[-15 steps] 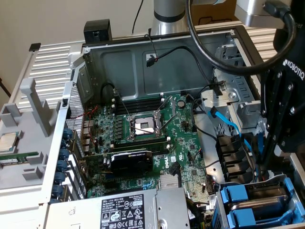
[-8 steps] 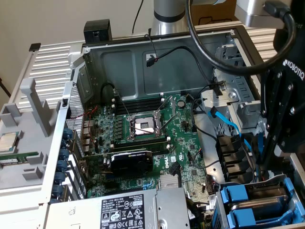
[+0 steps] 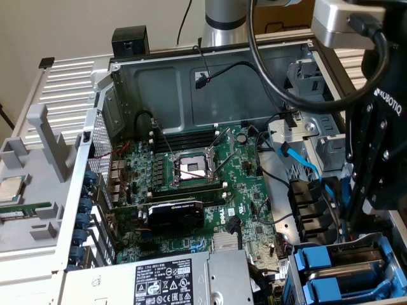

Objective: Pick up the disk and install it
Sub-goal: 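Insert the second disk wire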

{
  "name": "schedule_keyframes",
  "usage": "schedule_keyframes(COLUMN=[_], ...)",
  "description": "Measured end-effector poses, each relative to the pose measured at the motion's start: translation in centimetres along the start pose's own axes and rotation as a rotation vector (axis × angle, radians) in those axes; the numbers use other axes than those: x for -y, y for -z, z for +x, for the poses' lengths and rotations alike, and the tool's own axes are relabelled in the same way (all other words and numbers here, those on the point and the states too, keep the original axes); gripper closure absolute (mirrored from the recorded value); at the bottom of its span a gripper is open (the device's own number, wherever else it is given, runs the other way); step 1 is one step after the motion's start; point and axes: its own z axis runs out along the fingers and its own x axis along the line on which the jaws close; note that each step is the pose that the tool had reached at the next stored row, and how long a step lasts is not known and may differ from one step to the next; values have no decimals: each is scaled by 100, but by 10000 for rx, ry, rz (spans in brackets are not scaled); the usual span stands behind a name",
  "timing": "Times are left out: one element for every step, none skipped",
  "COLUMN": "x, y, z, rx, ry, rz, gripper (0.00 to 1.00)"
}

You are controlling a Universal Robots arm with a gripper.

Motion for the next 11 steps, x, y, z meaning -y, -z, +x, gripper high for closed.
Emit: schedule_keyframes(x=[-8,-13,-14,-14,-14,-14,-14,-14,-14,-14,-14], y=[-7,-10,-12,-12,-12,-12,-13,-13,-13,-15,-17], z=[-1,-1,-1,-1,-1,-1,-2,-2,-1,2,8], rx=[0,1,1,2,1,2,3,3,3,10,30], ry=[0,-3,-5,-4,-4,-4,-3,-3,-4,-7,-10], rz=[9,19,24,24,24,24,24,24,24,24,21], gripper=[83,83,83,83,83,83,83,83,83,83,83])
